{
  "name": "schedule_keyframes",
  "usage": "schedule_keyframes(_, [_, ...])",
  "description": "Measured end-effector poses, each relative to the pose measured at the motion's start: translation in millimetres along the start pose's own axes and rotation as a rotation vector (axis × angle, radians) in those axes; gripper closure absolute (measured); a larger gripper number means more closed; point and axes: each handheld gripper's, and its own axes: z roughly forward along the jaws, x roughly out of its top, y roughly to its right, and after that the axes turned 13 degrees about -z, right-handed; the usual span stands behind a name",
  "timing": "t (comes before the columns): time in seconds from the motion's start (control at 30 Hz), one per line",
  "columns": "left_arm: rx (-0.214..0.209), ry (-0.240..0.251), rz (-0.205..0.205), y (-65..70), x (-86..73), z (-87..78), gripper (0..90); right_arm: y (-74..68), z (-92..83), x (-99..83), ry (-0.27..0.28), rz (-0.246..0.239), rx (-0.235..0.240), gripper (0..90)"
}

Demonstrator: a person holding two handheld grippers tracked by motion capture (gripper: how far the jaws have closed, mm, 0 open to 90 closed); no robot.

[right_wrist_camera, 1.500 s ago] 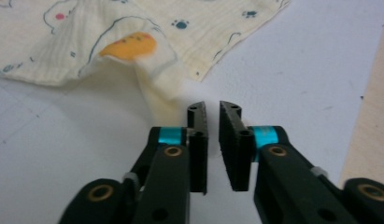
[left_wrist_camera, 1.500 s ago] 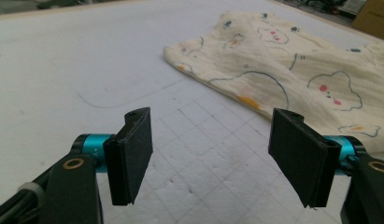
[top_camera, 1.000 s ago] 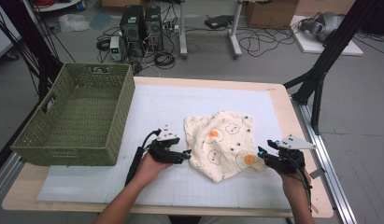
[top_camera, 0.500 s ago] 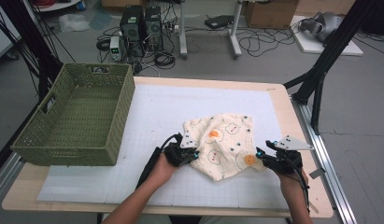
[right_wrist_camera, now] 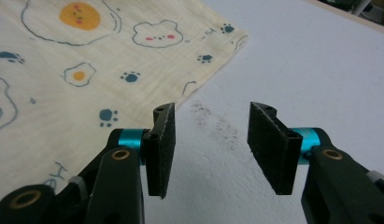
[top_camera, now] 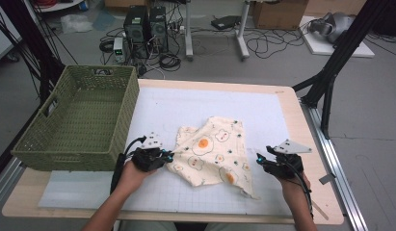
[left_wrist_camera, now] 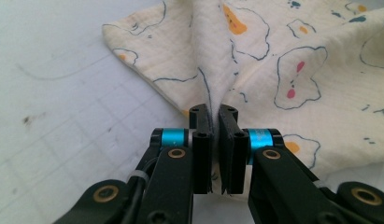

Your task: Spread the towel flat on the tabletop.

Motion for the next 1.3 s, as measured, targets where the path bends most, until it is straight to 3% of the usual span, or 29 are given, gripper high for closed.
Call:
schedule_keyframes(0.2, [-0.015, 0.011, -0.007, -3.3, -4.8, -5.3, 82.3, -11.6, 29.9, 13.8, -0.015, 0.006, 0.071, 49.7])
schedule_keyframes(0.33, [-0.028, 0.012, -0.035, -3.1, -6.2, 0.0, 67.6, -21.1, 56.8, 23.3, -0.052, 0.0, 0.118, 50.8])
schedule_keyframes(0.4, [0.0, 0.039, -0.082, -5.4, -5.3, 0.6, 44.9, -23.7, 68.8, 23.7, -0.111, -0.013, 0.149, 61.9])
schedule_keyframes(0.43, [0.008, 0.054, -0.096, -7.4, -4.4, -0.8, 38.9, -22.9, 69.7, 22.9, -0.099, -0.001, 0.165, 68.1])
schedule_keyframes(0.5, [0.018, 0.091, -0.114, -11.0, -2.6, -3.0, 36.5, -21.0, 67.9, 21.7, -0.098, 0.003, 0.199, 82.0])
schedule_keyframes(0.6, [0.038, 0.101, -0.118, -14.1, 1.6, -3.2, 34.4, -22.7, 61.0, 20.8, -0.122, -0.052, 0.194, 85.8])
schedule_keyframes(0.67, [0.043, 0.108, -0.114, -14.9, 4.5, -2.4, 34.3, -20.2, 53.7, 17.5, -0.153, -0.076, 0.164, 85.8])
schedule_keyframes(0.83, [0.064, 0.119, -0.121, -17.1, 11.3, 5.6, 34.3, -5.1, 29.1, -4.4, -0.202, -0.057, 0.092, 85.5])
schedule_keyframes(0.97, [0.068, 0.117, -0.139, -18.1, 16.9, 16.3, 34.8, 2.7, 19.4, -14.7, -0.158, 0.011, 0.099, 81.6])
schedule_keyframes(1.13, [0.08, 0.112, -0.133, -15.9, 30.4, 33.0, 35.5, 3.8, 15.3, -11.6, -0.092, 0.023, 0.083, 65.8])
schedule_keyframes(1.3, [0.081, 0.085, -0.135, -11.3, 40.0, 55.2, 35.6, 2.8, 16.7, -8.7, -0.073, 0.007, 0.065, 58.2])
